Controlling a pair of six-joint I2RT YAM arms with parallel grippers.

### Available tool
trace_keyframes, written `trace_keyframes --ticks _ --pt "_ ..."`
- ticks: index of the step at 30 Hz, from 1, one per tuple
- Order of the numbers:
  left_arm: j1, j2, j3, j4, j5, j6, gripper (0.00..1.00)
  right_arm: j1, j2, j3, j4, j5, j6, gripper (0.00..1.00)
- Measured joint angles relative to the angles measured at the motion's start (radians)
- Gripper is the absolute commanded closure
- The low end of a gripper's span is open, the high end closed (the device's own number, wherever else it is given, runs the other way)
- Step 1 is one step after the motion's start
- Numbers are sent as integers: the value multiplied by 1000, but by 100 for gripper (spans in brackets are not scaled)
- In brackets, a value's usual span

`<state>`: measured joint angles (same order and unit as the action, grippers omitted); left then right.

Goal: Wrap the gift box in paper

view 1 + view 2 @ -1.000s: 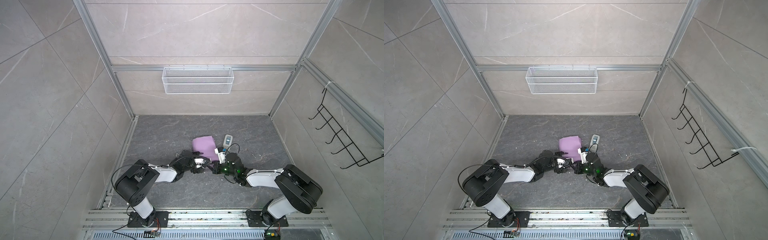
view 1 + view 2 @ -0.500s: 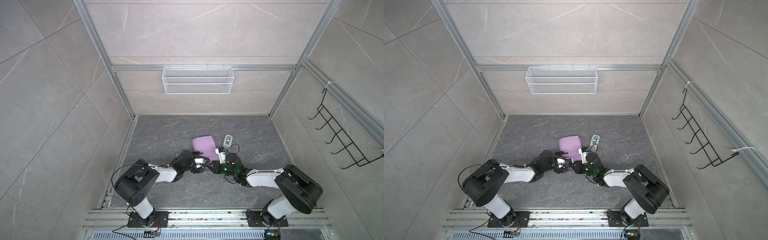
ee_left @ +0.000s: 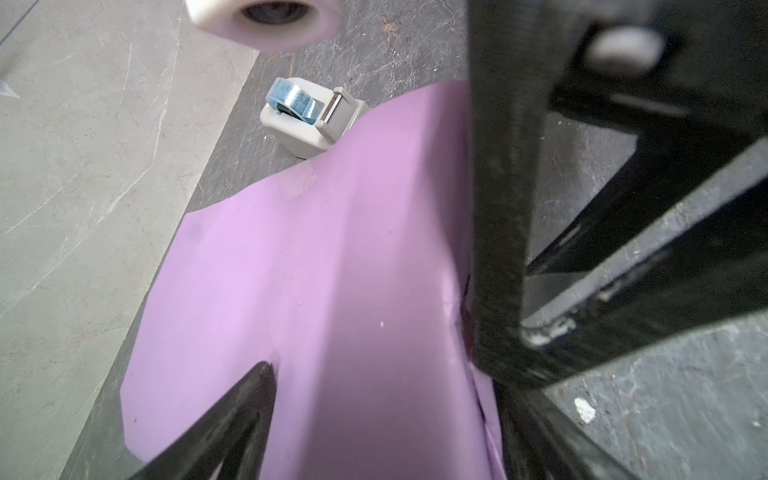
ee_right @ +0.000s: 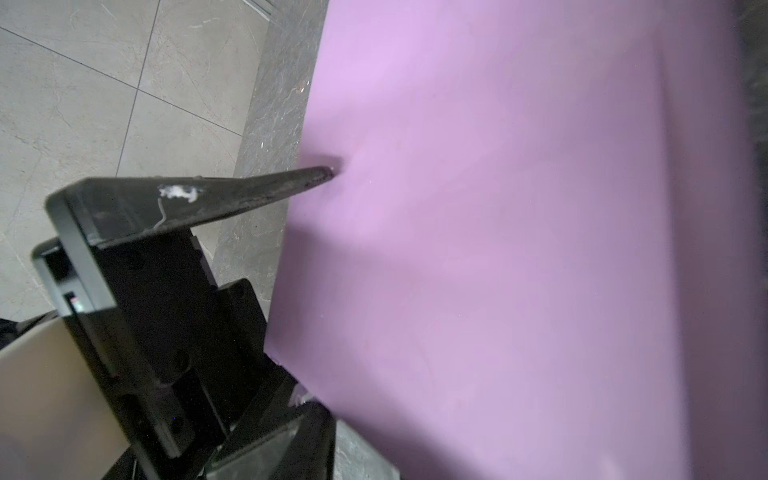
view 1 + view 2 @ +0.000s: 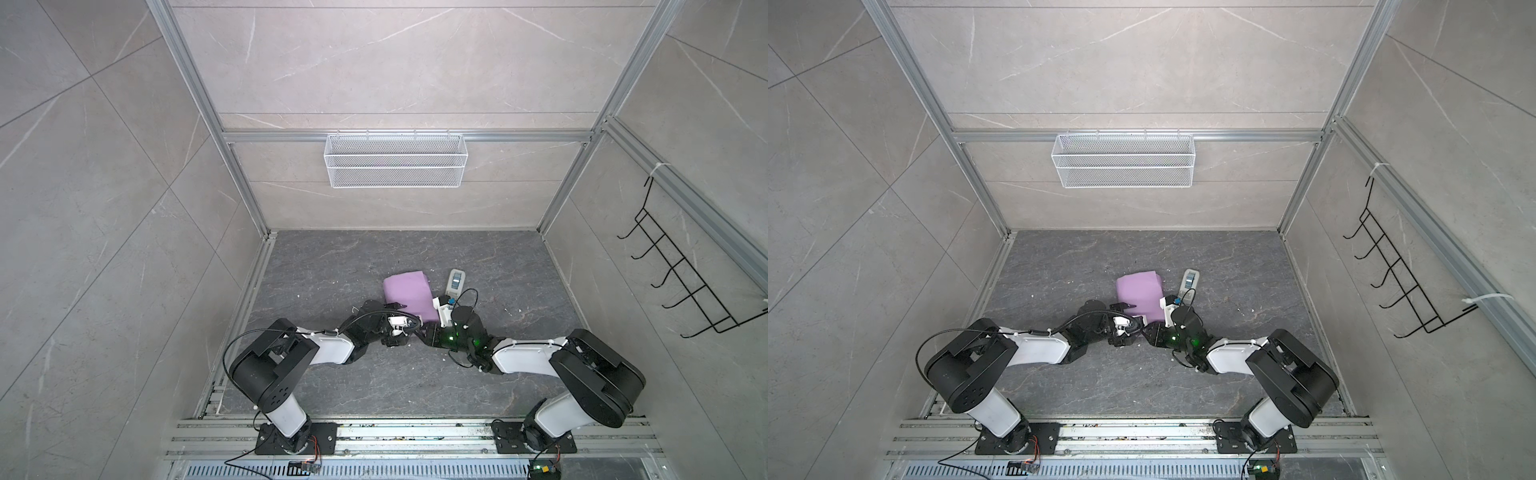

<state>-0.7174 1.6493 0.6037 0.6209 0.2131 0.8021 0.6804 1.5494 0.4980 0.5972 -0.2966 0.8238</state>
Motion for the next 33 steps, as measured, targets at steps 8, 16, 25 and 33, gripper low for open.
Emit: trace_keyframes --ticks 8,16,25,33 --pt "0 0 0 0 0 0 18 0 0 6 -8 10 32 65" --pt "0 0 0 0 0 -1 18 0 -40 5 -50 27 41 61" --pt "0 0 0 0 0 -2 18 -6 -158 -2 -147 39 13 58" --pt "0 0 0 0 0 -2 18 -16 -185 -2 -235 27 -50 76"
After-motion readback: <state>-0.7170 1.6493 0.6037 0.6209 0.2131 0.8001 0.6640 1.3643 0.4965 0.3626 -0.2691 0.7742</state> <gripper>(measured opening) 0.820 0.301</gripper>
